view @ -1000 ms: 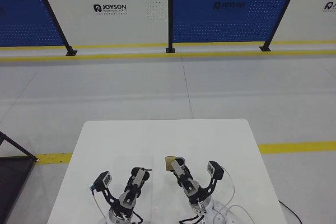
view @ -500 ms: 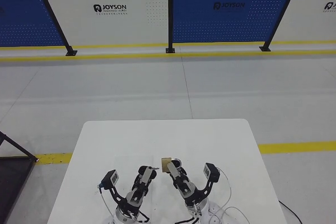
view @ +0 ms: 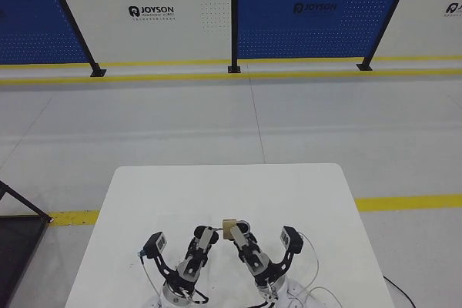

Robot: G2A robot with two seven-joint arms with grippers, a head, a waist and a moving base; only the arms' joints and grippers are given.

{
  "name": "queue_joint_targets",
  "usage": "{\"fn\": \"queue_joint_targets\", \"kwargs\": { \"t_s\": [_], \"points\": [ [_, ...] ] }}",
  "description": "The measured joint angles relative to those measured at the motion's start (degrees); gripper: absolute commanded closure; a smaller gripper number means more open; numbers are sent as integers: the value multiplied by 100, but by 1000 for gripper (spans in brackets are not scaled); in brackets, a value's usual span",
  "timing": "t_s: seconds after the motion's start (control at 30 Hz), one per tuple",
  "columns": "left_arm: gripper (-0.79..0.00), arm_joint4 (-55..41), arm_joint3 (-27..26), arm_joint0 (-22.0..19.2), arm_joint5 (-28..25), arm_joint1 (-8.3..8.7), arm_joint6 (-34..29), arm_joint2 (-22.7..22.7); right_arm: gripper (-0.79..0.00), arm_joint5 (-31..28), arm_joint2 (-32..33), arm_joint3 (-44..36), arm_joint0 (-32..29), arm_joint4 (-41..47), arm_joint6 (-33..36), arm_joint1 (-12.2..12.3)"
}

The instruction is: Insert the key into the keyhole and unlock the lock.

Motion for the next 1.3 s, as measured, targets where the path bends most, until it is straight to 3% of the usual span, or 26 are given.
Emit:
{"fn": "queue_joint_targets", "kwargs": {
  "t_s": [1.3],
  "points": [
    [0, -291, 57, -22, -126, -91, -419, -43, 0, -26, 222, -7, -142, 49, 173, -131]
  ]
}}
